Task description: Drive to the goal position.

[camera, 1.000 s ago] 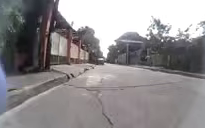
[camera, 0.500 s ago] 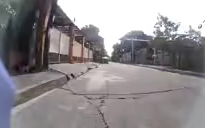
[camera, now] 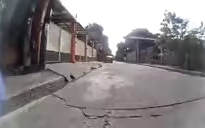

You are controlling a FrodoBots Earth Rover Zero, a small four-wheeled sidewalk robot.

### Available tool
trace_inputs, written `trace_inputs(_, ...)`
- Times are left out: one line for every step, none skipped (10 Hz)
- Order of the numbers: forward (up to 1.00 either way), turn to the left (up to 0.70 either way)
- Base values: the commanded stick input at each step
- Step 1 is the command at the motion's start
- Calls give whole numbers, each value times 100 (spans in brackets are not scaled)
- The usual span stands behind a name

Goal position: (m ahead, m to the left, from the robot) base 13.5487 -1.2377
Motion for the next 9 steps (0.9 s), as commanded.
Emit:
trace_inputs(100,-31)
trace_inputs(100,-15)
trace_inputs(100,0)
trace_inputs(100,0)
trace_inputs(100,0)
trace_inputs(100,0)
trace_inputs(100,2)
trace_inputs(100,4)
trace_inputs(100,16)
